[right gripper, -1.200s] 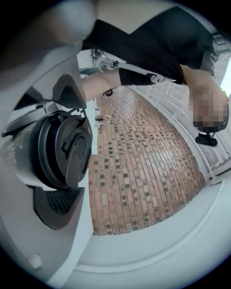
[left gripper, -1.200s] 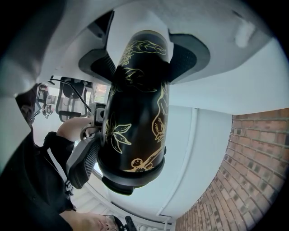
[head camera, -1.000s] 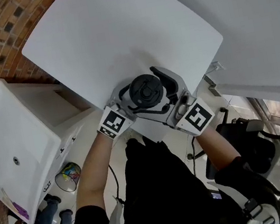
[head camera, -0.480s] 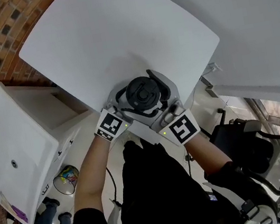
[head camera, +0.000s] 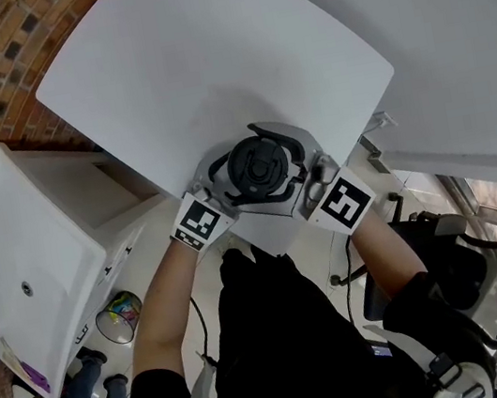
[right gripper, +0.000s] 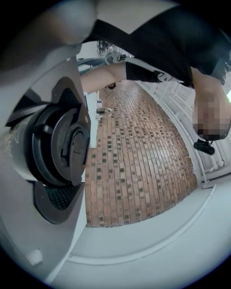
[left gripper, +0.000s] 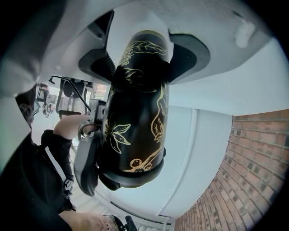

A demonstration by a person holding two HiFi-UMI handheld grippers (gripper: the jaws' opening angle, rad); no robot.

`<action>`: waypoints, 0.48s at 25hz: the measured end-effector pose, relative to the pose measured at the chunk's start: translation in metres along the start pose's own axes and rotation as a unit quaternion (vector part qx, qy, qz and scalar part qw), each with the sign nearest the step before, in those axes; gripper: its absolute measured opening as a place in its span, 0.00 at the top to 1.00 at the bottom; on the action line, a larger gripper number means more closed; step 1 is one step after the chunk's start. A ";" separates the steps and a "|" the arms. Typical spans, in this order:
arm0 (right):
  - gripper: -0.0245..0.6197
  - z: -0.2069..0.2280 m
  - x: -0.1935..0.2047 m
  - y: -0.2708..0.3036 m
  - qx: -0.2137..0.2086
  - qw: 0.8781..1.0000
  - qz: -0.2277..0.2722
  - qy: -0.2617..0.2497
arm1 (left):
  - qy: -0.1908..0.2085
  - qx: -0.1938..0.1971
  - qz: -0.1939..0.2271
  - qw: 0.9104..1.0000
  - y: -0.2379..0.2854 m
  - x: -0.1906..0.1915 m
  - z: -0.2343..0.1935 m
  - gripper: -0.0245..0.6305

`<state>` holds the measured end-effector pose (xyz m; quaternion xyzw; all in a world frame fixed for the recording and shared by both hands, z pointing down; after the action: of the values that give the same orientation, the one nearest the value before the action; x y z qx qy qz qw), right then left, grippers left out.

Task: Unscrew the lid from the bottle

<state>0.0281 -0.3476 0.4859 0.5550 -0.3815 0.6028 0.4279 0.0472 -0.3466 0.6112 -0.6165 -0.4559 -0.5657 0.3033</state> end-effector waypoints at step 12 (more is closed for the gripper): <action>0.22 -0.005 -0.012 0.001 -0.128 0.992 -0.006 0.016 | -0.003 -0.002 -0.001 1.000 0.000 0.001 0.000 0.38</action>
<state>0.0256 -0.3447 0.4731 0.4885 -0.4453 0.5550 0.5049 0.0474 -0.3462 0.6123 -0.6182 -0.4562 -0.5655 0.2998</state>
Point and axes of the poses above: the fingertips, and each gripper's own axes: y forward along the fingers, z to its right, x out of its underside, the point moved 2 cm from there along -y, backward along the fingers, and after that the axes turned 6 degrees about z, right-handed, at the moved point
